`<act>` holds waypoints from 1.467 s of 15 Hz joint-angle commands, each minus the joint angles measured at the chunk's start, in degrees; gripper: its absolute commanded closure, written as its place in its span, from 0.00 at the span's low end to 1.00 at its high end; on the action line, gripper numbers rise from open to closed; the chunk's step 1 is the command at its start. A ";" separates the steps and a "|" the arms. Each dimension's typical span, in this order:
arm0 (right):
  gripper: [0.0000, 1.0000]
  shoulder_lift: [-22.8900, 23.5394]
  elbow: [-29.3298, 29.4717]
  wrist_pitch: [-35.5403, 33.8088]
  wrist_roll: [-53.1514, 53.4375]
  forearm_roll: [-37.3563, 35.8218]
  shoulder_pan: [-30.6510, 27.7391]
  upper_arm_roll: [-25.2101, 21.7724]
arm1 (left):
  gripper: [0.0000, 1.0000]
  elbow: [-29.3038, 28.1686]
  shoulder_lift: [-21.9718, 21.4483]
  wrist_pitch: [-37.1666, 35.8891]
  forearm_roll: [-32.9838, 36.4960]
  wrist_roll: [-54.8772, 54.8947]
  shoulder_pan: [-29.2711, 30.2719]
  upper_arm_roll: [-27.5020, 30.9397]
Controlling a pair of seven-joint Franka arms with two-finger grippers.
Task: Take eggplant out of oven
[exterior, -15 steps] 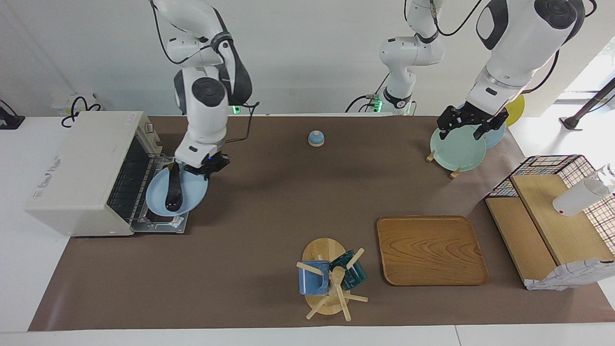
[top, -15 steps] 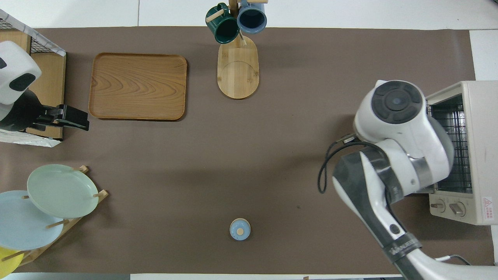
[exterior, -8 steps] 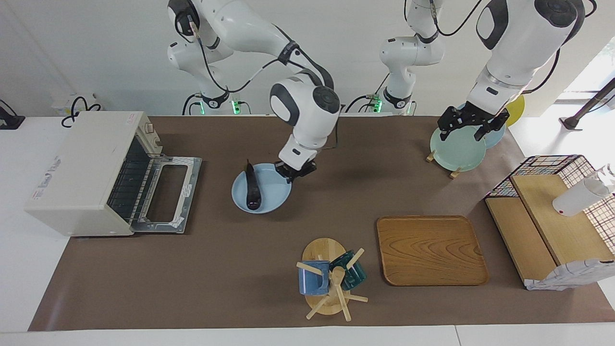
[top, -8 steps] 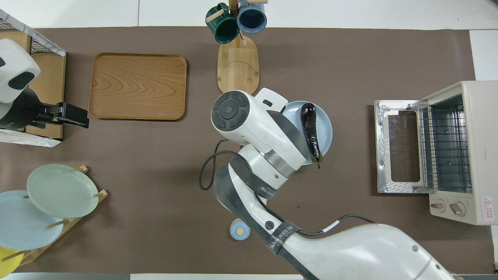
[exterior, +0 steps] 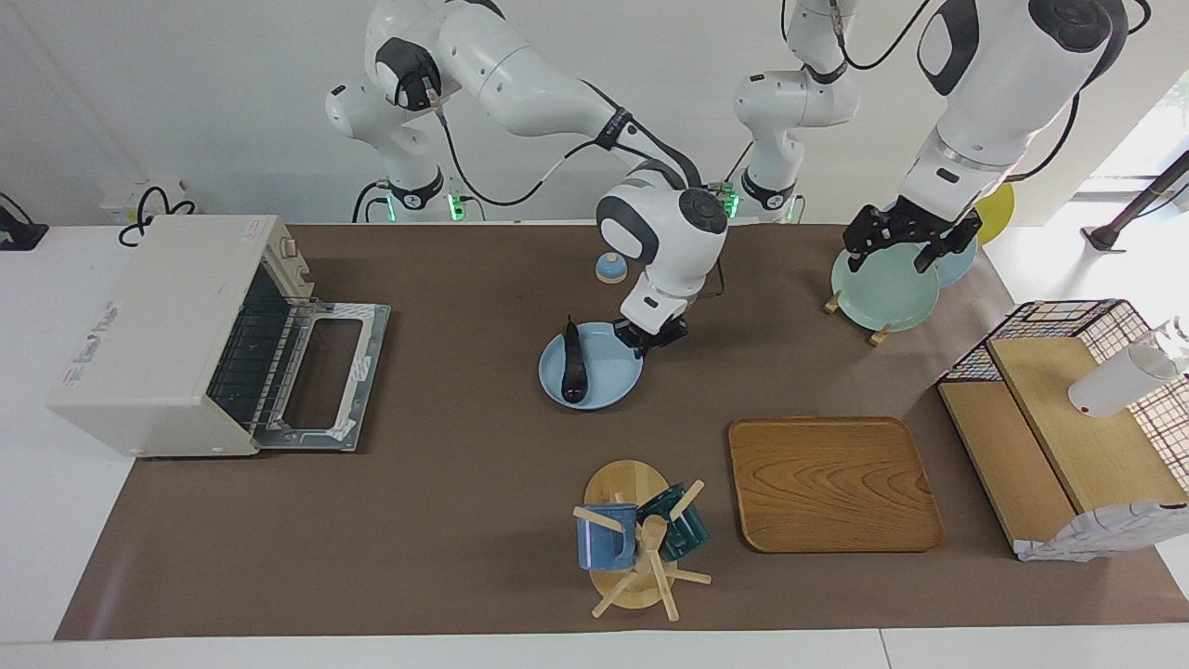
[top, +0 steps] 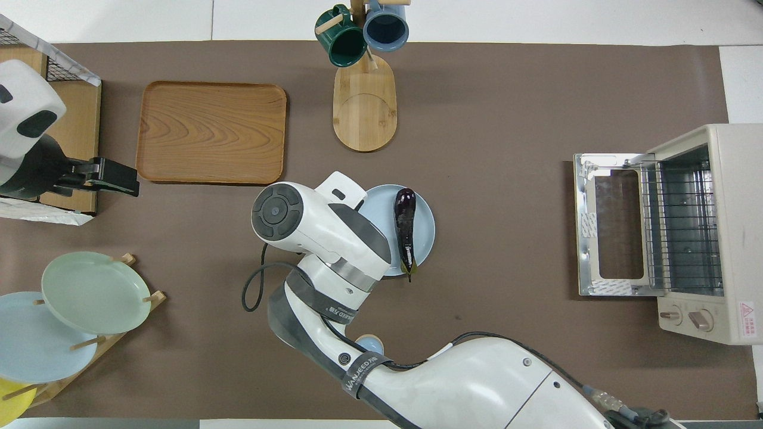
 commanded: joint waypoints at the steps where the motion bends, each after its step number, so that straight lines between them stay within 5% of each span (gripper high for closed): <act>1: 1.00 0.96 1.74 2.09 2.87 1.33 -0.16 0.31 | 0.00 -1.33 -0.66 0.99 -0.35 0.12 -0.48 0.19; 5: 1.00 1.14 1.12 7.99 4.21 4.04 -0.60 0.31 | 0.00 -1.24 -0.66 1.17 -0.35 0.12 -0.48 0.19; 7: 0.67 0.88 1.29 9.83 4.12 4.76 -1.29 0.31 | 0.00 -1.24 -0.66 1.61 -0.26 0.12 -0.39 0.19; 8: 0.59 0.70 1.29 9.93 3.68 4.24 -1.99 0.31 | 0.00 -1.24 -0.57 1.61 -0.26 0.12 -0.48 0.10; 12: 0.61 -3.59 1.47 3.47 -4.46 2.48 -5.68 0.05 | 0.00 -1.68 -0.66 2.84 -0.26 0.12 -0.57 0.10; 15: 0.90 -8.60 -0.98 -7.52 -12.13 0.03 -10.33 -0.30 | 0.00 -2.03 -0.49 3.37 -0.35 0.12 -1.18 -0.25; 16: 1.00 -10.53 -3.43 -10.78 -12.92 -1.64 -12.79 -0.21 | 0.00 -2.64 -0.57 3.98 -0.35 -0.23 -2.05 -0.17; 19: 1.00 -15.02 -15.18 -13.10 -17.75 -4.97 -20.96 -0.21 | 0.00 -6.68 -0.66 8.71 -0.44 -6.00 -7.04 -0.43; 22: 1.00 -19.33 -28.11 -7.75 -20.40 -10.87 -24.94 -0.13 | 0.00 -8.79 0.83 13.81 -0.53 -11.99 -13.29 -0.43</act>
